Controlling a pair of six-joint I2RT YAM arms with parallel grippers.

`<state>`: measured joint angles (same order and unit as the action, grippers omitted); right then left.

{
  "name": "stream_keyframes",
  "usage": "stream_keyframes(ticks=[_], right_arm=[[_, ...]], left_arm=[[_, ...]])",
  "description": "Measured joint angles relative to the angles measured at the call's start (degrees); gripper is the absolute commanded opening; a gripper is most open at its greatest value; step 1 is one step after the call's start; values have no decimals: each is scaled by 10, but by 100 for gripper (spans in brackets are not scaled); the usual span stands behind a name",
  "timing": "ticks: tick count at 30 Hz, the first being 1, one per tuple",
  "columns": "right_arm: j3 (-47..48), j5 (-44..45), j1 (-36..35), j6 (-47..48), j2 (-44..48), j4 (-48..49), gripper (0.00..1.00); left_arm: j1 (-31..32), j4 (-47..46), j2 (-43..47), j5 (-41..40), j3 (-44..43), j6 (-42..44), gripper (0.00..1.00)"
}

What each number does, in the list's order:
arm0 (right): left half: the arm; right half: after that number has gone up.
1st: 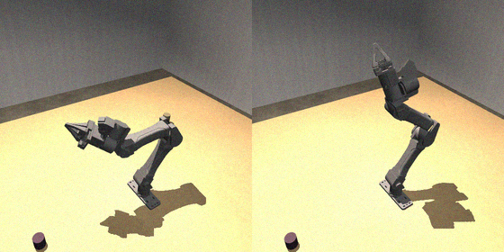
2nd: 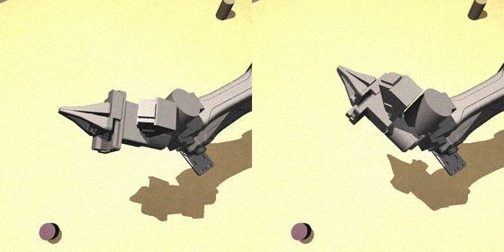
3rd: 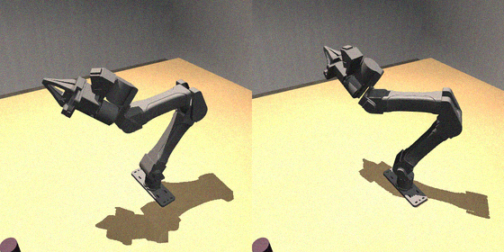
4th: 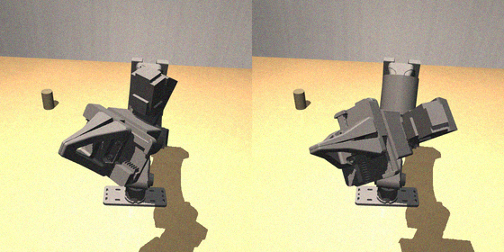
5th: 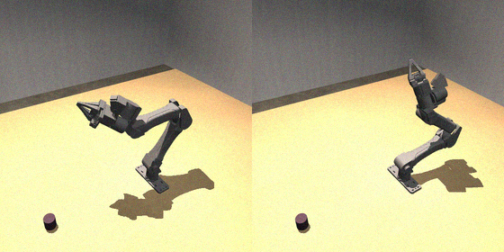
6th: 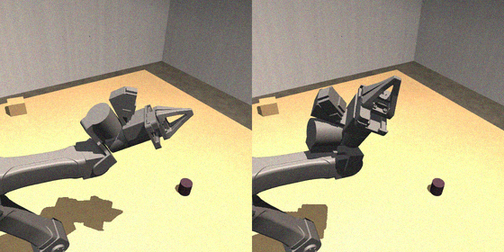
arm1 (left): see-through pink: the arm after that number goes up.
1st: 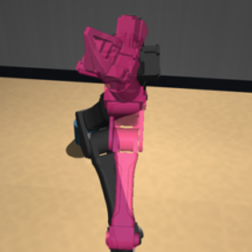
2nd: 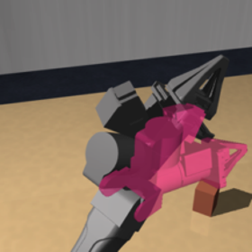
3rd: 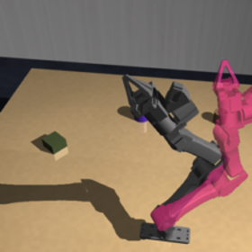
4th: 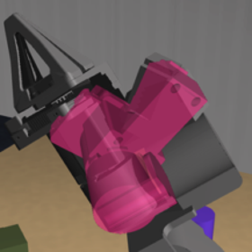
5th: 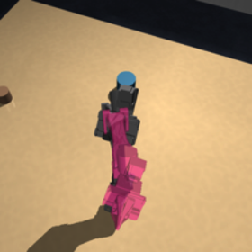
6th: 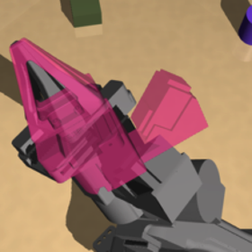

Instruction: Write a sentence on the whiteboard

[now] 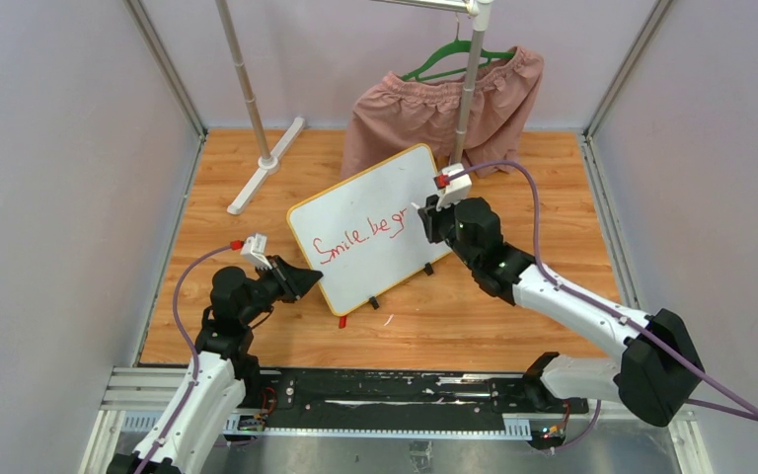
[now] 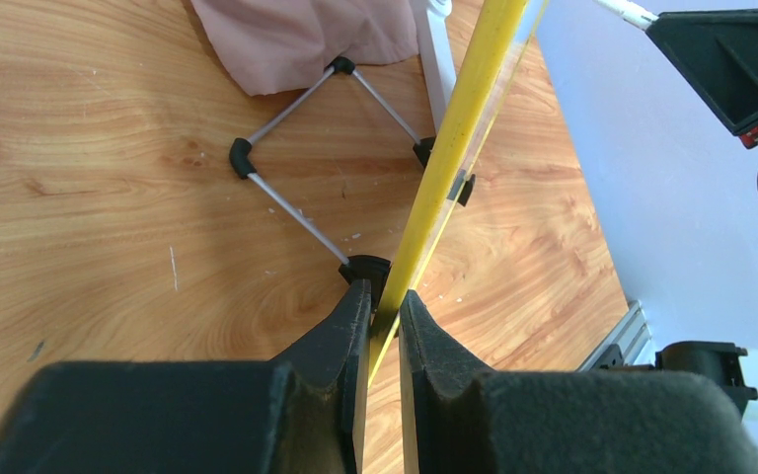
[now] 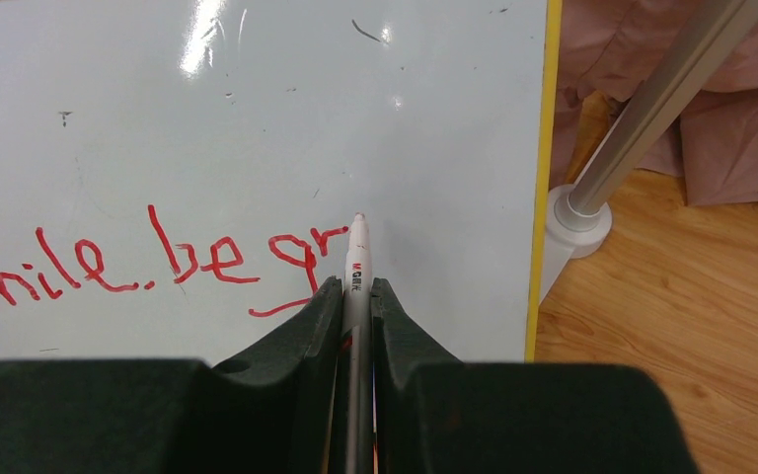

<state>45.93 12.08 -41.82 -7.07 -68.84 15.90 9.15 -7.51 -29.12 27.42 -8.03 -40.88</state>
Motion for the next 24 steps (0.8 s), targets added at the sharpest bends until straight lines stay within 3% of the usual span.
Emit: stream_keyframes(ticks=[24], right_arm=[[-1,0,3,0,-31,-6,0]], left_arm=[[0,0,0,0,0,0,0]])
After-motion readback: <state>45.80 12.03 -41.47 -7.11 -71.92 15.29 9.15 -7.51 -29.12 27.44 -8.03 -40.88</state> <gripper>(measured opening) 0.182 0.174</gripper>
